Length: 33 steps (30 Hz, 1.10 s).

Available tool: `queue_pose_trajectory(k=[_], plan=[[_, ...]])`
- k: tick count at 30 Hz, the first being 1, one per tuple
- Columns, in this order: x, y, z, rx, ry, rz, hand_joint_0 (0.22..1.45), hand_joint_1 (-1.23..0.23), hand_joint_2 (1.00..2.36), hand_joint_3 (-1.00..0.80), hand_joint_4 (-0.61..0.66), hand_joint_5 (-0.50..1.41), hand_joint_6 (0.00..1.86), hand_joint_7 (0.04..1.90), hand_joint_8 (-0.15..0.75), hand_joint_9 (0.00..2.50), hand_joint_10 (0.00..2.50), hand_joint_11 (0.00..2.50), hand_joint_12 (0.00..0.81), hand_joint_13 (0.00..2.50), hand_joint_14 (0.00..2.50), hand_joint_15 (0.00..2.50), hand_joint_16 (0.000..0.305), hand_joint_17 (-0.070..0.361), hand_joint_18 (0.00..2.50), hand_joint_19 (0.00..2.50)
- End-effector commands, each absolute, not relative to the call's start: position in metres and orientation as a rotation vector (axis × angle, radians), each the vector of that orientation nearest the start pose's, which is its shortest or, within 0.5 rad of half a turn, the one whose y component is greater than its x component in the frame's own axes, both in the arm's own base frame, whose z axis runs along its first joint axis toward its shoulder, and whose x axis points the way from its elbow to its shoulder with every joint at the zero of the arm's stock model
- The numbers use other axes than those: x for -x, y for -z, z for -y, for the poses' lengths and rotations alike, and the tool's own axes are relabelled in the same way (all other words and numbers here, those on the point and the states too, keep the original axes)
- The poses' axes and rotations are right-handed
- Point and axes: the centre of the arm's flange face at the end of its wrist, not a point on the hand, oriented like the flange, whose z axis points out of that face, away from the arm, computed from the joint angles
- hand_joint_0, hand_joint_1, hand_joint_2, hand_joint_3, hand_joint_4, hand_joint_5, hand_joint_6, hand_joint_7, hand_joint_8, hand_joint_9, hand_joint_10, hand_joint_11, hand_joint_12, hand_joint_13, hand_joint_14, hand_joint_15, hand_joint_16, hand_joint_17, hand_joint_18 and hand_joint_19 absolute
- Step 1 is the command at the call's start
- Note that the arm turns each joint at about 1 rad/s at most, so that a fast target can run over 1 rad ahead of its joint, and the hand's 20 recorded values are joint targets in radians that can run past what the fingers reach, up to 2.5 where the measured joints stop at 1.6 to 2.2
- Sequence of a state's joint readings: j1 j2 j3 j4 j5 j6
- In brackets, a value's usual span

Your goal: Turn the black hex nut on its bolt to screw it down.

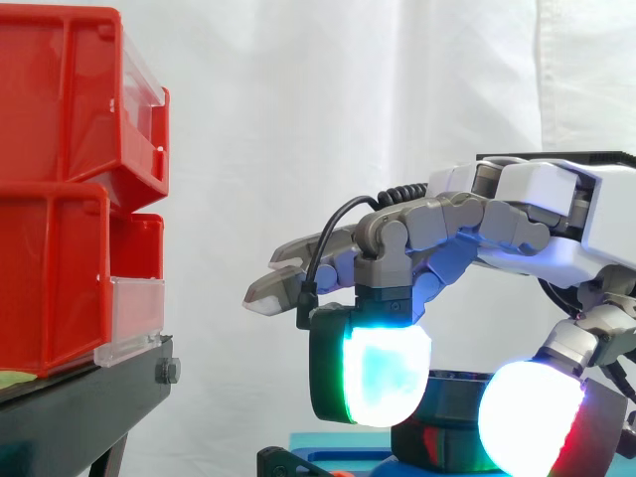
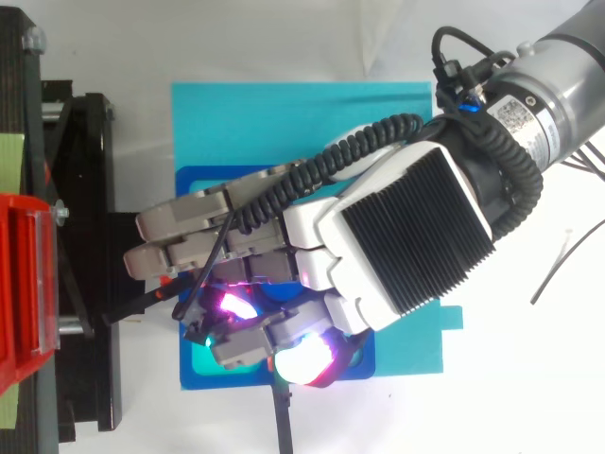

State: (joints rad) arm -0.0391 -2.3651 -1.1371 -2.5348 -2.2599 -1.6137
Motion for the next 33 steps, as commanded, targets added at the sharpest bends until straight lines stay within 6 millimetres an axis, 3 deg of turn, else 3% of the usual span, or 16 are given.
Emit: queue_pose_trajectory(k=[1,14,20,33], plan=[[-0.7653,-0.2432,0.0991,0.588,-0.391,-1.263,0.59,-0.57,1.0,-0.44,0.27,-0.1,0.59,1.27,0.289,0.97,0.01,0.27,0.346,0.55,0.0,0.02,0.05,0.113,0.45,0.13],[-0.7652,-0.2432,0.1002,0.588,-0.388,-1.263,0.59,-0.59,1.01,-0.41,0.27,-0.11,0.63,1.22,0.293,0.95,0.01,0.29,0.346,0.55,0.0,0.02,0.051,0.114,0.45,0.12],[-0.7648,-0.2428,0.1002,0.588,-0.39,-1.268,0.59,-0.6,1.01,-0.39,0.25,-0.13,0.73,1.06,0.292,0.94,0.01,0.3,0.346,0.55,0.0,0.02,0.05,0.113,0.44,0.13],[-0.7647,-0.2429,0.1002,0.587,-0.391,-1.272,0.6,-0.6,1.01,-0.36,0.23,-0.13,0.76,1.08,0.298,0.97,0.01,0.31,0.344,0.55,0.0,0.02,0.05,0.113,0.45,0.12]])
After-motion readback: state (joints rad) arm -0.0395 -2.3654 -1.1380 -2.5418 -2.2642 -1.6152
